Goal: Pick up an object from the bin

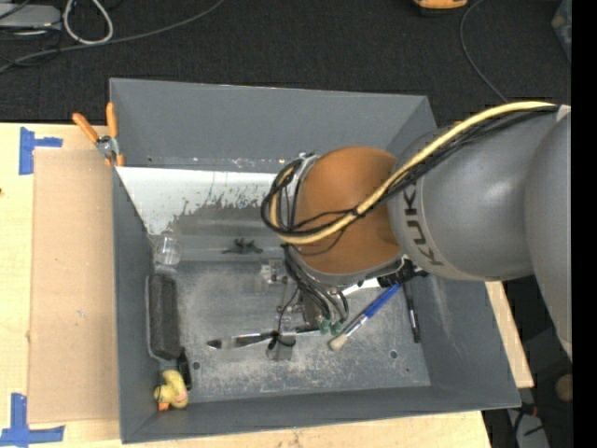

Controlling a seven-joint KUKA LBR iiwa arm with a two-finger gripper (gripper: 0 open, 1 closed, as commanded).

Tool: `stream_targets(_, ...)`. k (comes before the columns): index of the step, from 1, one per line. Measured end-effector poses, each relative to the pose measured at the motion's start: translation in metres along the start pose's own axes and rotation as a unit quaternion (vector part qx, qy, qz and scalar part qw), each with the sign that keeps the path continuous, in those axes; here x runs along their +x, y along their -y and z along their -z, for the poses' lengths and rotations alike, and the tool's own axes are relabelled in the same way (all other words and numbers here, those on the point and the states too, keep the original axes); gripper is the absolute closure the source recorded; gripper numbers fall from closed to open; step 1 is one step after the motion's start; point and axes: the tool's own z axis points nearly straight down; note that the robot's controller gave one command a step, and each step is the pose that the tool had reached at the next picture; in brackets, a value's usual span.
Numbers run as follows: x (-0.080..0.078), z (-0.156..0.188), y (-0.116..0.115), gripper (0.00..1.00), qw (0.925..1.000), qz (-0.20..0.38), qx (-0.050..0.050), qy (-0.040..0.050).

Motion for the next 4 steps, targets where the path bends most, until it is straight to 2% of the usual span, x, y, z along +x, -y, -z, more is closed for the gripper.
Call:
stream_targets(1, 0.009, -0.031, 0.007, 0.00, 0.9999, 0.014, 0.001, -0.0022)
stream_targets(2, 0.017, -0.032, 0.006, 0.00, 0.9999, 0.017, 0.001, -0.0044)
stream_targets(3, 0.002, -0.095, 0.031, 0.00, 0.9998, 0.020, 0.001, -0.0036)
stream_targets(4, 0.012, -0.092, 0.036, 1.00, 1.0000, -0.008, -0.001, -0.0002)
